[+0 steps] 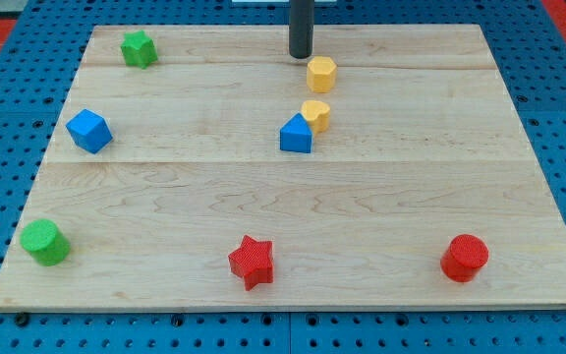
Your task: Point your arm at green star
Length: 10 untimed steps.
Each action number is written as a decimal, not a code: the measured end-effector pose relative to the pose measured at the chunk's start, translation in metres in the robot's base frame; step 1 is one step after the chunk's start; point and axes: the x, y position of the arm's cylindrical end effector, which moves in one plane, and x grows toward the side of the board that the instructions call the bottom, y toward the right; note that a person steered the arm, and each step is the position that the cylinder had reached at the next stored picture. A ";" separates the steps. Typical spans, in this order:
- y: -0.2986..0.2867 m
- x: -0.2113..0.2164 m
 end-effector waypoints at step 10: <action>0.064 0.054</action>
